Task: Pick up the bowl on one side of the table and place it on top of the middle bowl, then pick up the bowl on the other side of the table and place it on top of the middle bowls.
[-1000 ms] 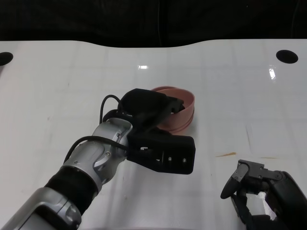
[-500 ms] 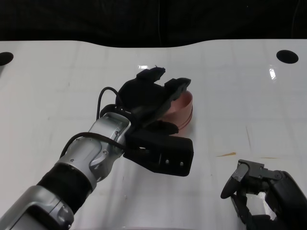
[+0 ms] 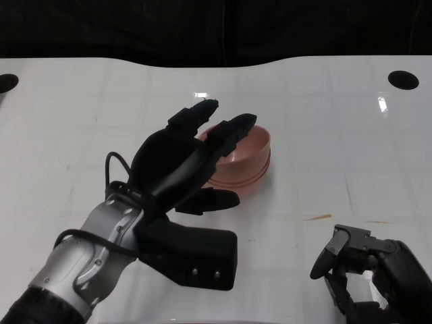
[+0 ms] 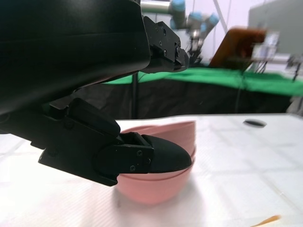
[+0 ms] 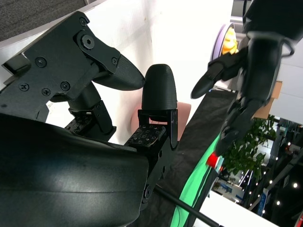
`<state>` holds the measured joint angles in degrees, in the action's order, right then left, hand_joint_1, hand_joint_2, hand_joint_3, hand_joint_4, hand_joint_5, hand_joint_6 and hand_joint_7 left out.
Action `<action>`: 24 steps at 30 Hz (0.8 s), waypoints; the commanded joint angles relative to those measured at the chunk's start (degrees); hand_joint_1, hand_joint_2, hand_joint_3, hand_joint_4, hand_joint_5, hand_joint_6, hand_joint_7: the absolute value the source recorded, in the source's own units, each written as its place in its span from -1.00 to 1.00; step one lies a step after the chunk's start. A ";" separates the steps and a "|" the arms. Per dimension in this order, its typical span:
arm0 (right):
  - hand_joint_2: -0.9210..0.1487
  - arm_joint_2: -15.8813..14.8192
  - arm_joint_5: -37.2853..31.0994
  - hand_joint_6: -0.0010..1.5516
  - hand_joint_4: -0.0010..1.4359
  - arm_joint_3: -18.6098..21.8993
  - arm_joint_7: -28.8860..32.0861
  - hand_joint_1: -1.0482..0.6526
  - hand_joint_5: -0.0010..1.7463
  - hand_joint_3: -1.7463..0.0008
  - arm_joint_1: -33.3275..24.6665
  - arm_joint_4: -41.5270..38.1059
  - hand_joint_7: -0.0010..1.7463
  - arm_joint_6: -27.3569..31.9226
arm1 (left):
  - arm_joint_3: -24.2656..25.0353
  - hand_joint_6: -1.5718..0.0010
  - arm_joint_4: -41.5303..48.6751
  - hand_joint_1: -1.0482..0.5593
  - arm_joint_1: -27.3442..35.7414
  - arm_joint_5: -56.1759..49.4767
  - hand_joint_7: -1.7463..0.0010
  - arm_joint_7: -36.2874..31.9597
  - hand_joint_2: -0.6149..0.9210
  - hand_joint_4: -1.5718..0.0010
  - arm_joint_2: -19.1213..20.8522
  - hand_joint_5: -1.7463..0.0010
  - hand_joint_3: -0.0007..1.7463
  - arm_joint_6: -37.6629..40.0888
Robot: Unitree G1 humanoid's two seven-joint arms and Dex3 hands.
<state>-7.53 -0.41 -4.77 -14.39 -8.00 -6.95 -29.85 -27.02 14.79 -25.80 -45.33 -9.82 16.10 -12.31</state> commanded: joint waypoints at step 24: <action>-0.14 -0.58 0.88 0.06 0.22 0.21 -0.75 -0.01 1.00 -0.42 -0.93 2.77 0.64 2.17 | 14.49 0.02 -10.82 0.10 36.49 33.77 0.13 -5.64 0.93 0.14 -1.33 -0.43 -0.60 -31.20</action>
<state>-7.54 -0.21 -4.88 -15.07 -8.58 -4.99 -28.45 -13.18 5.37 8.54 -15.06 -17.36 14.86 -43.03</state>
